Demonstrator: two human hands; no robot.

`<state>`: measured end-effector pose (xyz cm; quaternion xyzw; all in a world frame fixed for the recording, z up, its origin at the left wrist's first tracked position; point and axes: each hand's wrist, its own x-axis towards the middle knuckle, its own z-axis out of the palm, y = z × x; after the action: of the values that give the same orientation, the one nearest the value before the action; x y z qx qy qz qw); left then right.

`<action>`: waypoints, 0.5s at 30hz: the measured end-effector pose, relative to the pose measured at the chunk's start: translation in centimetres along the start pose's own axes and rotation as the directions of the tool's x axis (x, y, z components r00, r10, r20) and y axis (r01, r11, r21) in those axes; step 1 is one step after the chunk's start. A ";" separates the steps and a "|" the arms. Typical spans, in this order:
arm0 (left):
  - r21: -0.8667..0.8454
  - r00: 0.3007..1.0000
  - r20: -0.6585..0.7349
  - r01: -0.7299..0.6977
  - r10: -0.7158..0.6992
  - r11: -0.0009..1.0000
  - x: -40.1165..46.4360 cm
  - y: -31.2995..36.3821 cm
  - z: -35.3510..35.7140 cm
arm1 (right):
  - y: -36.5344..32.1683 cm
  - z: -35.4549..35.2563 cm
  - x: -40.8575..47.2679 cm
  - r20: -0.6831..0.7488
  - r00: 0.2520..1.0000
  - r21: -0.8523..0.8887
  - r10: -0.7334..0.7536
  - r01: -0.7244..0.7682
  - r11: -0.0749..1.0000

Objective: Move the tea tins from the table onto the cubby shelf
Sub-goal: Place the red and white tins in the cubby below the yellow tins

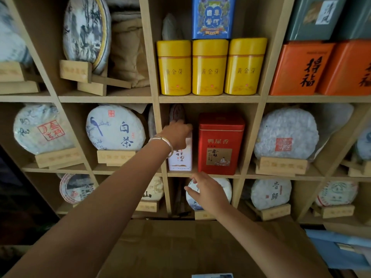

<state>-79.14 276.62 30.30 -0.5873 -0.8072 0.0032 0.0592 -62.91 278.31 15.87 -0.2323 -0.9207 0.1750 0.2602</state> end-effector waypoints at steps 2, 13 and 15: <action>-0.002 0.998 0.039 -0.039 0.039 0.999 0.5 -0.4 -0.2 | -0.3 0.5 0.5 -0.012 1.000 0.023 0.018 -0.017 1.000; -0.049 0.991 0.019 -0.131 0.132 0.990 0.9 -1.4 -0.6 | -0.7 2.4 2.4 -0.091 0.978 0.152 0.187 -0.172 0.973; -0.065 0.989 0.015 -0.144 0.145 0.987 0.9 -1.5 -0.6 | -0.7 2.6 2.7 -0.093 0.974 0.137 0.204 -0.191 0.972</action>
<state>-80.75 276.93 31.12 -0.6459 -0.7627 -0.0127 0.0322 -66.59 278.62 15.16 -0.3148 -0.8648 0.2458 0.3045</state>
